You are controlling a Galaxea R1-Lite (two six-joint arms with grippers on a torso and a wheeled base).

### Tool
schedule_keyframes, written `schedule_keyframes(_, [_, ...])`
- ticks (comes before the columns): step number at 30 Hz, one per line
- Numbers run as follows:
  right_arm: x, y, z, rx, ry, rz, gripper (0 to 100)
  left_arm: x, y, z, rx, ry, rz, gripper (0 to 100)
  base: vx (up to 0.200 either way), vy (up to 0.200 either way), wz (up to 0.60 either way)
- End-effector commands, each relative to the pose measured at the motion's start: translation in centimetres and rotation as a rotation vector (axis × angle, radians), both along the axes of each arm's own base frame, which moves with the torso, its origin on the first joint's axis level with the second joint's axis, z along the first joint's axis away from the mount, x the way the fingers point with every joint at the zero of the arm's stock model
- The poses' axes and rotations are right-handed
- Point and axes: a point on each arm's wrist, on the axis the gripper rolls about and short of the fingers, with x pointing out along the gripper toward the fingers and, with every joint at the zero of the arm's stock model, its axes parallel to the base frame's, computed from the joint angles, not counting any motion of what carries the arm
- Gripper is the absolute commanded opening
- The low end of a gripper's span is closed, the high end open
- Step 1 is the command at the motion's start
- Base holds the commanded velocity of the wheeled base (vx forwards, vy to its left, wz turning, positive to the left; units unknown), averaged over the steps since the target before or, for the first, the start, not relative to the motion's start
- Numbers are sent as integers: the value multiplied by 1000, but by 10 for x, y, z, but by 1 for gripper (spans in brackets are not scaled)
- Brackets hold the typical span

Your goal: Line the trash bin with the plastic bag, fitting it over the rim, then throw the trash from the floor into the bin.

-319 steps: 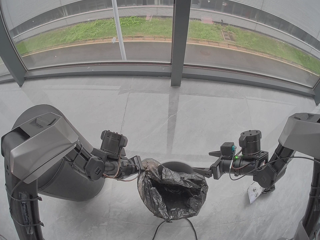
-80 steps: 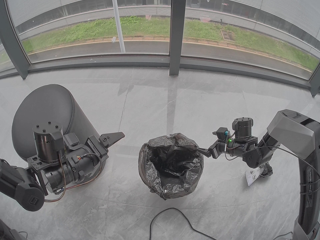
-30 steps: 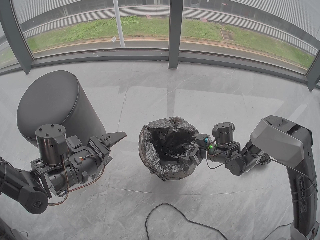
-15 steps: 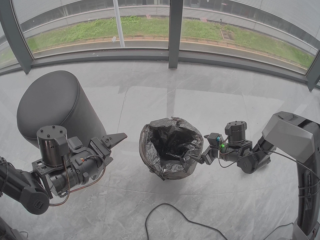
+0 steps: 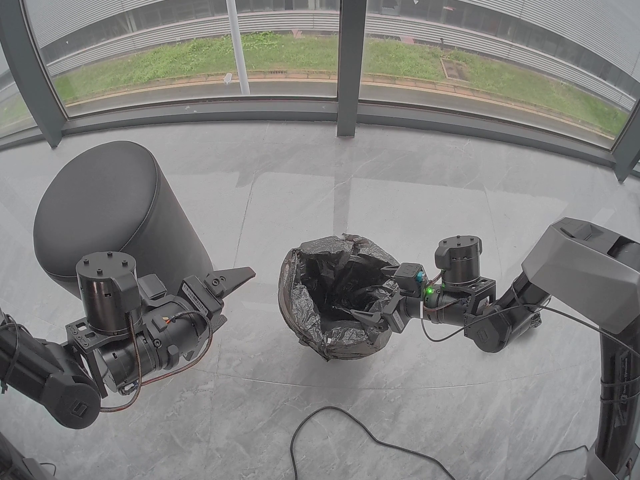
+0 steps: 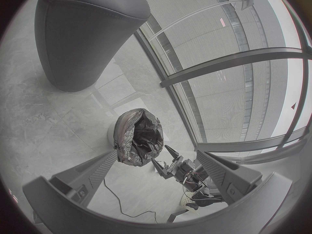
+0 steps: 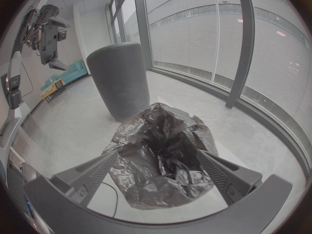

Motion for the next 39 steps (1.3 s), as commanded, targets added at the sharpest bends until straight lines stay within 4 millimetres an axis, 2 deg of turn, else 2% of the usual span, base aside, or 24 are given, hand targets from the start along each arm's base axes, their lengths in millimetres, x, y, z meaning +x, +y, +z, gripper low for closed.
schedule_keyframes(1, [6,15,-24,9,36,71,100,-1,1,0,0,1,2,100,0,0,0])
schedule_keyframes(6, [13,18,-50,-4,77,79,100,-7,4,1,10,-7,2,100,0,0,0])
schedule_keyframes(8, [12,17,-54,-9,89,79,100,-9,6,0,23,-11,6,100,0,0,0])
schedule_keyframes(19, [-18,-3,-50,-46,161,66,100,-9,7,-4,36,2,10,100,0,0,0])
schedule_keyframes(24, [-13,-3,-34,-26,117,61,100,-9,6,-4,36,3,9,100,0,0,0])
schedule_keyframes(25, [-12,-2,-21,-10,85,62,100,-10,7,-5,36,7,9,100,0,0,0])
schedule_keyframes(33, [-22,-5,12,19,26,64,100,-9,6,-7,38,13,9,100,0,0,0])
schedule_keyframes(38, [-19,-50,14,6,42,-40,100,-10,7,-6,40,10,12,100,0,0,0])
schedule_keyframes(39, [-16,-79,9,-4,63,-115,100,-11,7,-5,39,3,6,100,0,0,0])
